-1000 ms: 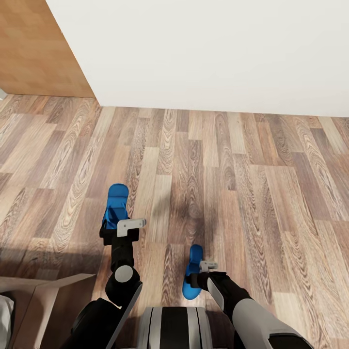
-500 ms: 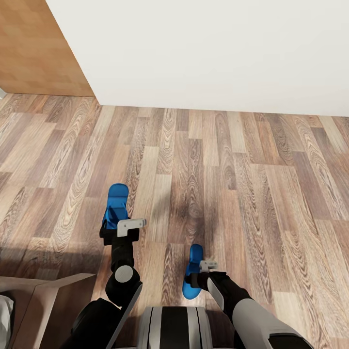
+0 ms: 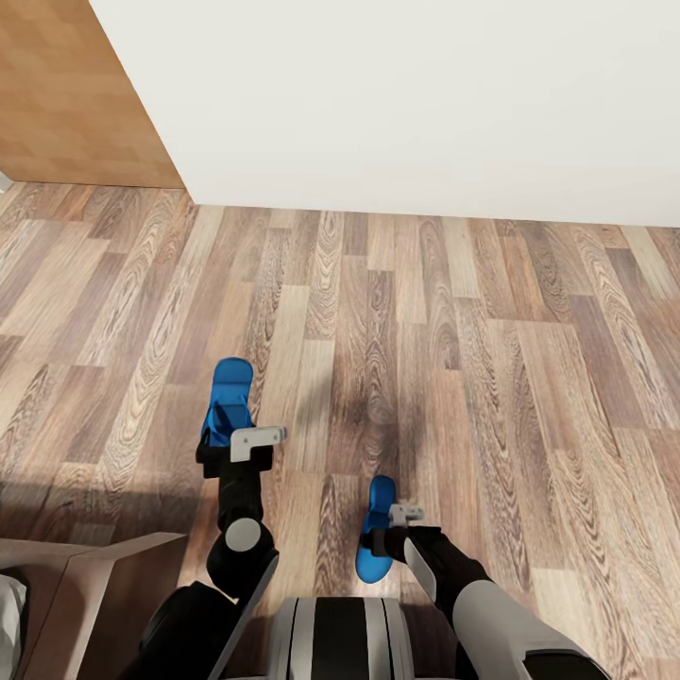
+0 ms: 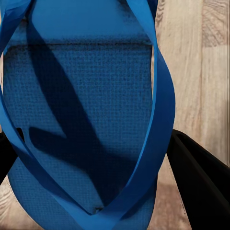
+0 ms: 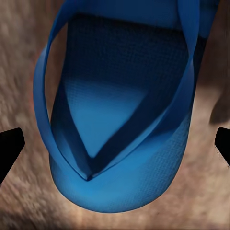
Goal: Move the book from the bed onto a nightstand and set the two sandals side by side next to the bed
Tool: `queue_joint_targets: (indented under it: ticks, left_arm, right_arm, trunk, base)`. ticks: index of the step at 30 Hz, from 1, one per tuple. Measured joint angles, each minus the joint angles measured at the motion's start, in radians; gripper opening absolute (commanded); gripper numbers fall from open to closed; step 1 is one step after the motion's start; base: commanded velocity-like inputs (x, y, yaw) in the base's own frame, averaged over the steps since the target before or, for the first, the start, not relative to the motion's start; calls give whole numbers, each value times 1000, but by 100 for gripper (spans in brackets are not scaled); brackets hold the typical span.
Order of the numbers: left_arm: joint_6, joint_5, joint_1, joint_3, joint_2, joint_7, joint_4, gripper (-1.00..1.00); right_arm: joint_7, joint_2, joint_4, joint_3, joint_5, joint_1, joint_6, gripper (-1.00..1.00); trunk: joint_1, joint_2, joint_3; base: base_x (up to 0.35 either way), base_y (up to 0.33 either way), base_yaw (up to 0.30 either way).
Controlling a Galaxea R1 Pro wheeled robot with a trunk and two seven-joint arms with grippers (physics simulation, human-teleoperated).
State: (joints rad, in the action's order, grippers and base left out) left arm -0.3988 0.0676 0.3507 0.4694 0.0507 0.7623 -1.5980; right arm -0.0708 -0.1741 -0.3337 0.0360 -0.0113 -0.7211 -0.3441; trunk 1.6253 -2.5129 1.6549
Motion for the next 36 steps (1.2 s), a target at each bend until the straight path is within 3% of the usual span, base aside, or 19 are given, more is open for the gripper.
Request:
queue_joint_targets:
  ticks: [7,10,13,33,36]
  left_arm:
    - [0,1,0,23,0,1,0,-100]
    - [0,0,0,27,0,1,0,-100]
    - [0,0,0,28,0,1,0,-100]
    - [0,0,0,29,0,2,0,-100]
    - [0,0,0,29,0,1,0,-100]
  right_arm:
    - [3,0,-11,0,0,0,0,100]
    - [4,0,-13,0,0,-1,0,100]
    - [4,0,-14,0,0,-1,0,100]
    - [5,0,-14,0,0,-3,0,100]
    - [6,0,-15,0,1,-3,0,100]
  trunk:
    - [0,0,0]
    - [1,-1,11]
    - [3,-1,23]
    - [3,-1,23]
    - [4,-2,35]
  base:
    - [0,0,0]
    - [0,0,0]
    - [0,0,0]
    - [0,0,0]
    - [0,0,0]
